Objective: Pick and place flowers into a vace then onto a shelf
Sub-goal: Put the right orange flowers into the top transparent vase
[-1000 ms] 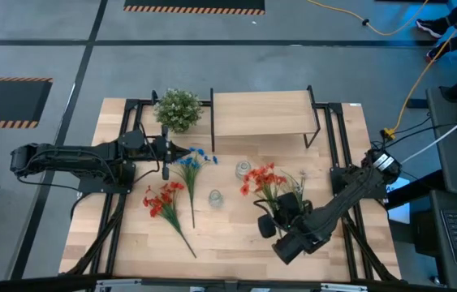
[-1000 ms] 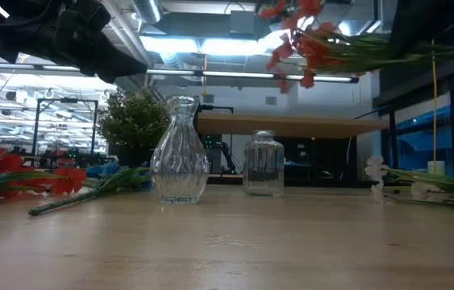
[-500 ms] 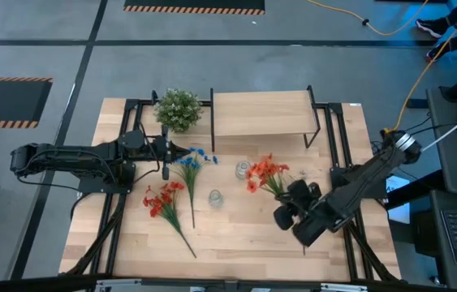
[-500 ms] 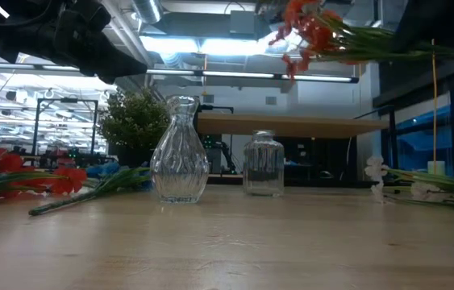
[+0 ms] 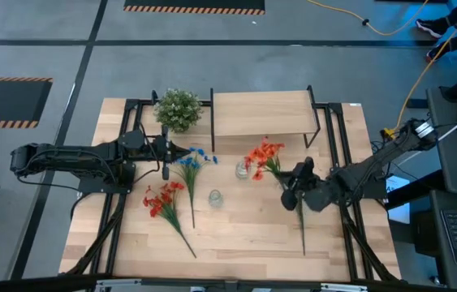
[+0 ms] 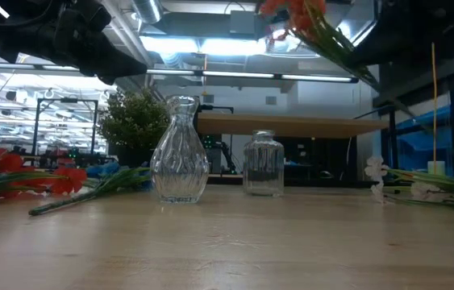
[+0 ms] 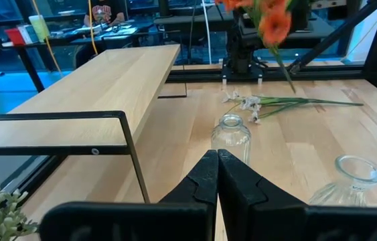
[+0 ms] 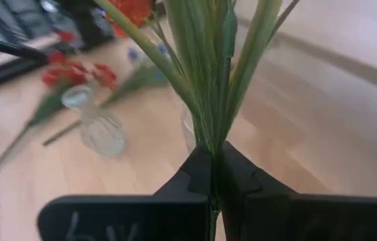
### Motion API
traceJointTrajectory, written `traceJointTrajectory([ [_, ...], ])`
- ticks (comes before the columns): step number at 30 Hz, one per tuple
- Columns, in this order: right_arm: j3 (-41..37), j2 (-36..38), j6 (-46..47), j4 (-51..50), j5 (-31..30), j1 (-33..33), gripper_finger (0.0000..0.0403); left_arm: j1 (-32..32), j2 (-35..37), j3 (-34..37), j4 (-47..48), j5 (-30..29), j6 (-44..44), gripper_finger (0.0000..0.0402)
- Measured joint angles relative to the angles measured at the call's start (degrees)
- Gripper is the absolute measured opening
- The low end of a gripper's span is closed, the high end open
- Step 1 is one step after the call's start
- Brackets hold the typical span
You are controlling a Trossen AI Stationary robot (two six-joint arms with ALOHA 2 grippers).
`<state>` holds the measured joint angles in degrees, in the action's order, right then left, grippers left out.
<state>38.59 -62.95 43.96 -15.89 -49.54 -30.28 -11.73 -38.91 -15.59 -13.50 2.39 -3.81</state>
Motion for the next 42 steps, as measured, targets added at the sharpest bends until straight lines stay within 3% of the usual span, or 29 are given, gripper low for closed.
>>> traceJointTrajectory([
  [7,-9.69,5.53,-28.49,29.68,13.66,6.41,0.0006,0.0,0.0,0.0,0.0,-0.42,-1.45,0.0004],
  [13,-14.0,5.3,-36.45,40.9,19.57,12.2,0.0006,-0.02,-0.01,0.0,-0.01,-0.46,-1.47,0.0004],
  [17,-15.54,3.67,-42.57,50.3,26.91,15.3,0.0006,-0.02,-0.01,0.0,0.0,-0.46,-1.47,0.0004],
  [29,-15.74,-2.5,-50.41,65.03,35.65,22.34,0.0006,0.0,-0.01,0.0,-0.81,-0.82,-4.34,0.0004],
  [36,-15.71,-3.89,-50.6,69.6,35.99,25.91,0.0006,-0.01,-0.01,0.0,-2.32,-1.33,-4.95,0.0004],
  [42,-15.67,-7.16,-50.27,76.94,41.32,29.04,0.0006,0.0,0.01,0.0,-2.32,-1.33,-4.95,0.0004],
])
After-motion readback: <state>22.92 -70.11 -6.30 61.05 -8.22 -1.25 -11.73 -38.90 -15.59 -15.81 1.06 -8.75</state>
